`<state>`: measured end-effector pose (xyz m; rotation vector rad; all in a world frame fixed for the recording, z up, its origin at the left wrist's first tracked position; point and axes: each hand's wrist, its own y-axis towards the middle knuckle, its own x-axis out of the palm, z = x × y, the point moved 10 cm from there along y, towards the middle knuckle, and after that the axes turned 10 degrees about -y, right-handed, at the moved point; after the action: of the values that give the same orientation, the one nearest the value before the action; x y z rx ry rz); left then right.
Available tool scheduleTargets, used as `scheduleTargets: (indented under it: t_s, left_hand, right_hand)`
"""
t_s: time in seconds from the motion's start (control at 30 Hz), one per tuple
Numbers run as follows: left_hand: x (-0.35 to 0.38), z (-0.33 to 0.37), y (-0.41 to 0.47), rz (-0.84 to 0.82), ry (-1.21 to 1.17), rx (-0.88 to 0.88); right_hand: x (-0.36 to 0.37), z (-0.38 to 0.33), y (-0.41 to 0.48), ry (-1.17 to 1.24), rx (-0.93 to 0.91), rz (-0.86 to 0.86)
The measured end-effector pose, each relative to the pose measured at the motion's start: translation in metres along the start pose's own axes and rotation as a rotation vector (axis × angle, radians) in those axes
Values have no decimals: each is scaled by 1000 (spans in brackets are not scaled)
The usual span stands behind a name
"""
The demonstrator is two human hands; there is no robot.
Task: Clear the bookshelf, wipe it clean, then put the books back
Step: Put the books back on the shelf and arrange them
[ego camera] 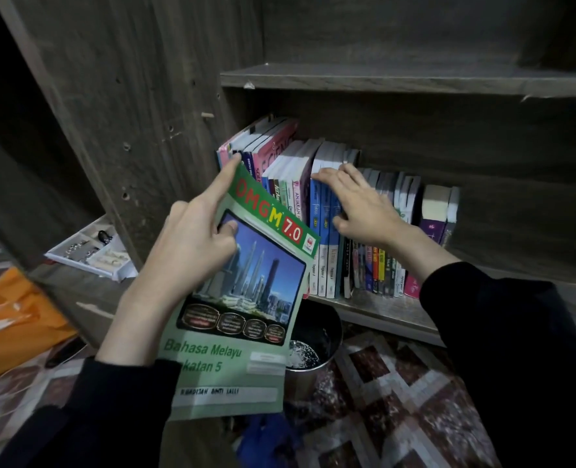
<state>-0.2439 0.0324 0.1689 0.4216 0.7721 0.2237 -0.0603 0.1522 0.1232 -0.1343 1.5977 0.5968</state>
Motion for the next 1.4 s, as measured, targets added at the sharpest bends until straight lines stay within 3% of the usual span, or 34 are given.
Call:
scheduleTargets:
  t_s: [0.27,0.43,0.53,0.63,0.77,1.0,1.13,1.27,1.4]
  left_hand:
    - [-15,4,2,72,-54,59]
    - [-15,5,19,-20,-462,79]
    - [-13,-3,26,-38,-539,37]
    - [-20,-21,29,34,-435,-29]
    - [-32,-18,20,179,34,-65]
    - [-45,2,2,238,53,-58]
    - [-44,-1,0,244,-75,-142]
    - [-30,-25,0,211,-415,-278]
    - [-2,-29,-11,109,-667,-263]
  right_hand:
    - [0,0,0,1,-4,4]
    - [-2,-1,-1,13,-18,-4]
    - [-2,0,0,7,-23,1]
    - [-2,0,0,6,-28,0]
    - [-1,1,0,12,-23,4]
    - [0,1,1,13,-25,30]
    - [-6,-2,5,-33,-47,82]
    - [-7,-3,8,-153,-82,85]
    - [-5,-3,9,-174,-84,68]
